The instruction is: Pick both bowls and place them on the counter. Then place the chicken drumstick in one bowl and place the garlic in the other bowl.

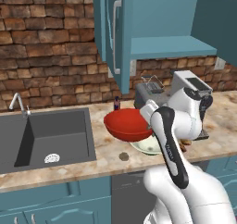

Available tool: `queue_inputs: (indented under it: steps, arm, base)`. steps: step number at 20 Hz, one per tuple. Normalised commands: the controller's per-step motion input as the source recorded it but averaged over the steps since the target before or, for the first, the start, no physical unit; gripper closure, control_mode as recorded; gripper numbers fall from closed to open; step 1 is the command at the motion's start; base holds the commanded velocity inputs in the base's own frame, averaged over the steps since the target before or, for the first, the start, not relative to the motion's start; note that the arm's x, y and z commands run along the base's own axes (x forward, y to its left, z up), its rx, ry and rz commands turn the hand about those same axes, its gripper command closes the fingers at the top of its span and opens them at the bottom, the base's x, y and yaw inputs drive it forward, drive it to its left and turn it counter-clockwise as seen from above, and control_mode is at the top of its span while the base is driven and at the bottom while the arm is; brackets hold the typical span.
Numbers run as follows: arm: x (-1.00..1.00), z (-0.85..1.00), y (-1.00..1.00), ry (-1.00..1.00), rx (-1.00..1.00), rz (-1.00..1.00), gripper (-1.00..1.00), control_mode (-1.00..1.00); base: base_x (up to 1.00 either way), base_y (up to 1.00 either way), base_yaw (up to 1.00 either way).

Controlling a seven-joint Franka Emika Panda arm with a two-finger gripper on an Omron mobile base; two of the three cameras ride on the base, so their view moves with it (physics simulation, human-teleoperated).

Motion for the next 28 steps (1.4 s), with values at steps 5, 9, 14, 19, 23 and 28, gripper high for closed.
queue_inputs:
  steps: [5, 9, 14, 19, 23, 28]
  arm:
    - [0.26, -0.29, 0.41, 0.06, 0.02, 0.05, 1.00, -1.00]
    - [0.30, -0.28, 0.49, 0.03, 0.03, 0.02, 1.00, -1.00]
    - [0.31, -0.31, 0.46, 0.03, 0.01, 0.00, 1.00, -1.00]
    - [0.25, -0.30, 0.42, 0.01, 0.00, -0.04, 1.00, -1.00]
    - [0.25, -0.27, 0.44, 0.00, 0.00, -0.07, 1.00, -1.00]
    - [0.24, -0.26, 0.52, 0.00, 0.00, -0.12, 1.00, -1.00]
  base:
    - [0.00, 0.00, 0.00]
    - [0.00, 0.00, 0.00]
    - [0.00, 0.00, 0.00]
    - [0.00, 0.00, 0.00]
    - [0.00, 0.00, 0.00]
    - [0.00, 0.00, 0.00]
